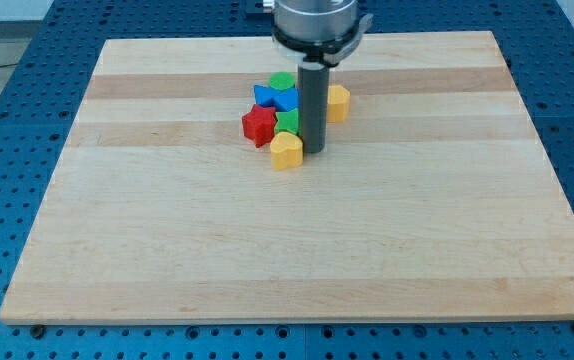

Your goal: Push the yellow heart horizontal to the red star

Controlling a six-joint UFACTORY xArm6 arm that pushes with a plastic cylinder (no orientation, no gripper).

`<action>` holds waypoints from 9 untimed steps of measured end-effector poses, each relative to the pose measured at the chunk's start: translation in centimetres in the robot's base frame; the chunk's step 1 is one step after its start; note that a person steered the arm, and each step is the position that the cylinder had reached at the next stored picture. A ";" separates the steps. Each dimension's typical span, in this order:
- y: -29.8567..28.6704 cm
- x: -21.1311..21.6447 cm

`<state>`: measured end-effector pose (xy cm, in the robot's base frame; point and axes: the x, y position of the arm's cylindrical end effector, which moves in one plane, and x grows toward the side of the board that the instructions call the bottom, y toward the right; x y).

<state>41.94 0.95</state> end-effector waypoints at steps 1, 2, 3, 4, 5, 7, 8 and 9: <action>-2.3 1.4; -6.0 2.2; -7.8 4.6; -11.1 5.2; -14.3 5.2; -16.5 2.4; -17.1 0.9; -18.2 3.1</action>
<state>45.00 -17.28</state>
